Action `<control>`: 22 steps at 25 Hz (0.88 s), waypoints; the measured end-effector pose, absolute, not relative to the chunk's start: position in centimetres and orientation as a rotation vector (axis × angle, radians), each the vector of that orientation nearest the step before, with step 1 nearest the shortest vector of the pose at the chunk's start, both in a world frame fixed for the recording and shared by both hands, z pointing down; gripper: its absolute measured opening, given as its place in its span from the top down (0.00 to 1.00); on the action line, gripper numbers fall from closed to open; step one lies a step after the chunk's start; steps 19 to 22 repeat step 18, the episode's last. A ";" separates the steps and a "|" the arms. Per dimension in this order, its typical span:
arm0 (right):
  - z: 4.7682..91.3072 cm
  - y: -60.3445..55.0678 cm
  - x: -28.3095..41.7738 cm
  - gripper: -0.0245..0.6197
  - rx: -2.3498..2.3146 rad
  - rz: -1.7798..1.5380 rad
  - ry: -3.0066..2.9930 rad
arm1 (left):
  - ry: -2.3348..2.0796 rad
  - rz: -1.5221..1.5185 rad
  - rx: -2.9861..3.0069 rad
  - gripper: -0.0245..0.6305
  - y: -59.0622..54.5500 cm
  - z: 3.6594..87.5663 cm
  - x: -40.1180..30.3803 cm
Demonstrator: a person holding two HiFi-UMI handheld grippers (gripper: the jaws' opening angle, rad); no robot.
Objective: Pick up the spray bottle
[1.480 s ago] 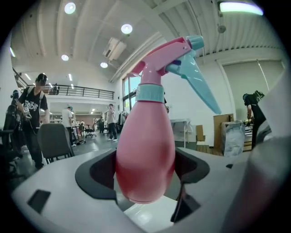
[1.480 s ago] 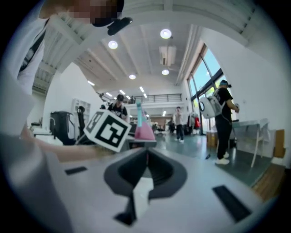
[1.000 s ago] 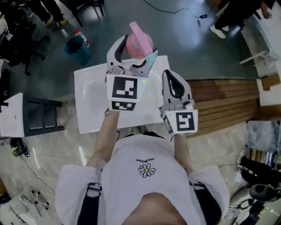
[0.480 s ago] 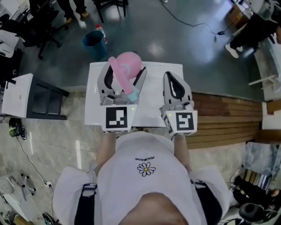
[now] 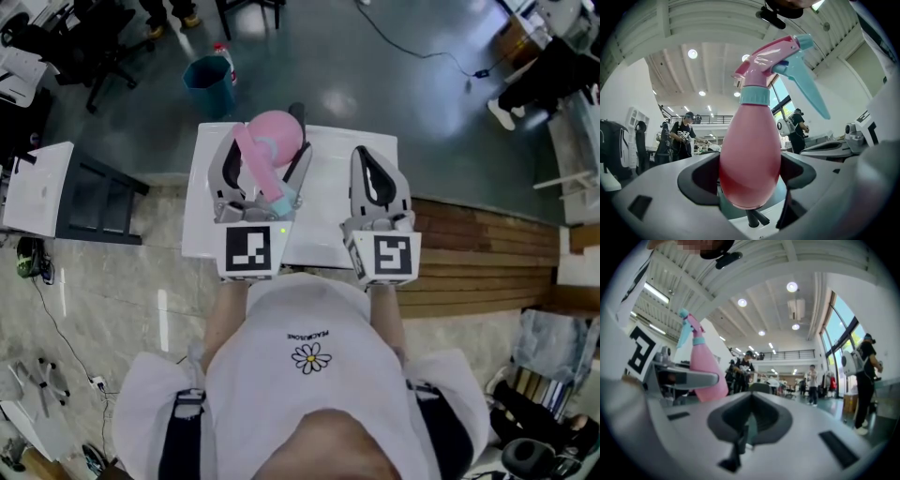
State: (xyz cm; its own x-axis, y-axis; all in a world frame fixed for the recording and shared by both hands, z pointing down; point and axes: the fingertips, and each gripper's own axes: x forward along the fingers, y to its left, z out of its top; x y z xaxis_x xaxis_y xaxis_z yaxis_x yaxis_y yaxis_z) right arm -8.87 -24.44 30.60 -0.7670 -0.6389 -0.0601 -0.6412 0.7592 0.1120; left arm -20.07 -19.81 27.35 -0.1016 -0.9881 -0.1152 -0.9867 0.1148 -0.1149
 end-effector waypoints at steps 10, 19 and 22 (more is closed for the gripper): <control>30.8 -24.7 -8.6 0.92 -1.084 0.185 2.926 | 2.212 -0.020 -1.962 0.35 -19.7 27.1 -20.2; 30.8 -24.3 -8.6 0.92 -1.079 0.192 2.928 | 2.210 -0.018 -1.946 0.35 -19.3 26.9 -20.4; 30.8 -24.3 -8.6 0.92 -1.079 0.192 2.928 | 2.210 -0.018 -1.946 0.35 -19.3 26.9 -20.4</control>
